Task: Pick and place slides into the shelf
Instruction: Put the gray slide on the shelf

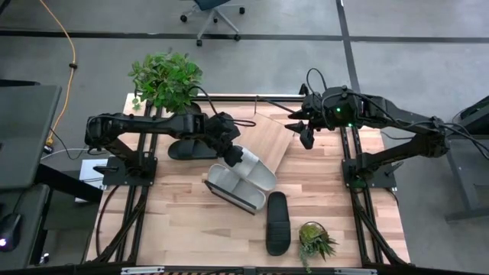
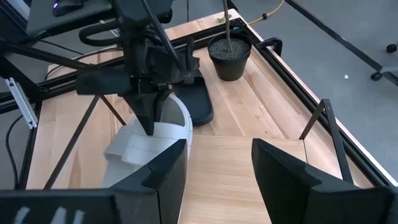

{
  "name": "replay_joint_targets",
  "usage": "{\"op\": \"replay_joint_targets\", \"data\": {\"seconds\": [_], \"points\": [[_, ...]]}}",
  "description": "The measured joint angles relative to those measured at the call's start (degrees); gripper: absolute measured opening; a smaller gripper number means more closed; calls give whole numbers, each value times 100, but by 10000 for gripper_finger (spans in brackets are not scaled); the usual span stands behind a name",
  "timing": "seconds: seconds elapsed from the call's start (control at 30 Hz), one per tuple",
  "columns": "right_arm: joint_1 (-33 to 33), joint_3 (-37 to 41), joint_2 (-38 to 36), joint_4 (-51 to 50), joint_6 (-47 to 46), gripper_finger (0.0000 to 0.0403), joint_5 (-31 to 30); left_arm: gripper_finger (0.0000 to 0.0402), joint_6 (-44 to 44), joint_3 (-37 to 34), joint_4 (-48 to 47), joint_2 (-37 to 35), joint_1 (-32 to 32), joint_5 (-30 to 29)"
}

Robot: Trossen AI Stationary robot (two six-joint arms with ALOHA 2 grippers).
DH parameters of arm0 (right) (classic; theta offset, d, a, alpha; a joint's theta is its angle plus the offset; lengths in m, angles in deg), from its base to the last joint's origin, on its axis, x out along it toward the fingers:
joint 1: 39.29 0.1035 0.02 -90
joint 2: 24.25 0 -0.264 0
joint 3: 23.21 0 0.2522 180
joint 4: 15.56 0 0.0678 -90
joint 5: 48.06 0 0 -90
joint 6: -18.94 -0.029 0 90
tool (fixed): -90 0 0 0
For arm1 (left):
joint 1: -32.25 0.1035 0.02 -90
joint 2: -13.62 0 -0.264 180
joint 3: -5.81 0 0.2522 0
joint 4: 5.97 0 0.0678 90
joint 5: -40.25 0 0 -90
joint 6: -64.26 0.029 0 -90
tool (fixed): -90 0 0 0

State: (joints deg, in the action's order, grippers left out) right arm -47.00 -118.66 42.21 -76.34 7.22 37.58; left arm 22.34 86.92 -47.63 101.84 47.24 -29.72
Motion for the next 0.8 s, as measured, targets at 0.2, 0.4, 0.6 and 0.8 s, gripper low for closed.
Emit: {"op": "replay_joint_targets", "data": {"seconds": [0.2, 0.4, 0.6, 0.8], "points": [[0, 0, 0, 13, 16, 172, 0, 0, 159, -4, 90, 0, 2, -64], [0, 0, 0, 15, 20, 172, 0, 0, 297, -4, 88, 0, 2, -158], [0, 0, 0, 15, 24, 172, 0, 1, 531, -4, 87, 0, 4, -288], [0, 0, 0, 15, 37, 172, 0, 1, 687, -13, 64, 0, 8, -330]]}}
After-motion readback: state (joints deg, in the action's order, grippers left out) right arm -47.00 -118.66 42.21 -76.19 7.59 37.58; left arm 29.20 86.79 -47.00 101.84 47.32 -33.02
